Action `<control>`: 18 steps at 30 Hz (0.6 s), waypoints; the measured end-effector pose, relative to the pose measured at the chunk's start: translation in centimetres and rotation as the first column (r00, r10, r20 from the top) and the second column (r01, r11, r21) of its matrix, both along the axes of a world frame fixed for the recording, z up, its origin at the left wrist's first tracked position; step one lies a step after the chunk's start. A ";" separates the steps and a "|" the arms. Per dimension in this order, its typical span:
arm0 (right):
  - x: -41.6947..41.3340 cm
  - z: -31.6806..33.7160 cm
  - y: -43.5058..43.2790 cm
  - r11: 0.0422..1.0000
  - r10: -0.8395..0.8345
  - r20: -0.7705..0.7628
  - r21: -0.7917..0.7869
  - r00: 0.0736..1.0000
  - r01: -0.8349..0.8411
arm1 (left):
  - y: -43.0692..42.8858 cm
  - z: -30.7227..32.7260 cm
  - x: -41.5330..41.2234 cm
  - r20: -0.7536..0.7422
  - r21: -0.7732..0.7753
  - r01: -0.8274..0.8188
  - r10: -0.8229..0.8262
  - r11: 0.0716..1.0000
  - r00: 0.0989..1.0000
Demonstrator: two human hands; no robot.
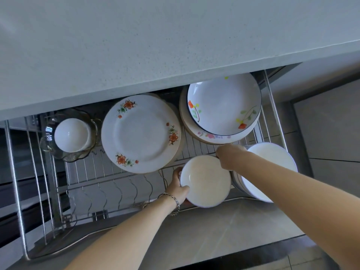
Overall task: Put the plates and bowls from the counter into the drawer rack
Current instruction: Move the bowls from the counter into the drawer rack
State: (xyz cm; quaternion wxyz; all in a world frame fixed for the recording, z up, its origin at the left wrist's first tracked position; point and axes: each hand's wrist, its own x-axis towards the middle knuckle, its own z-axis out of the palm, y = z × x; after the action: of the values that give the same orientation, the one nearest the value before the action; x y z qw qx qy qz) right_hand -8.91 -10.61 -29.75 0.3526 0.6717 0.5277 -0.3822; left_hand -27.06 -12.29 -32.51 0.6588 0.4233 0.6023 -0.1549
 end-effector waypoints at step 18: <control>0.2 5.1 -0.4 0.978 0.005 -0.103 0.206 0.995 0.017 | 2.3 3.8 -0.5 -0.196 0.141 0.530 -0.501 0.836 0.843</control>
State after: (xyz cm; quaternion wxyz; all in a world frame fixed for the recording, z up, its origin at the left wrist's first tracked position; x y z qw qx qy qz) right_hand -8.71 -11.03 -24.65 0.2520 0.6857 0.5801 -0.3603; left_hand -27.58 -10.02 -28.72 0.5015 0.6178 0.5258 -0.3007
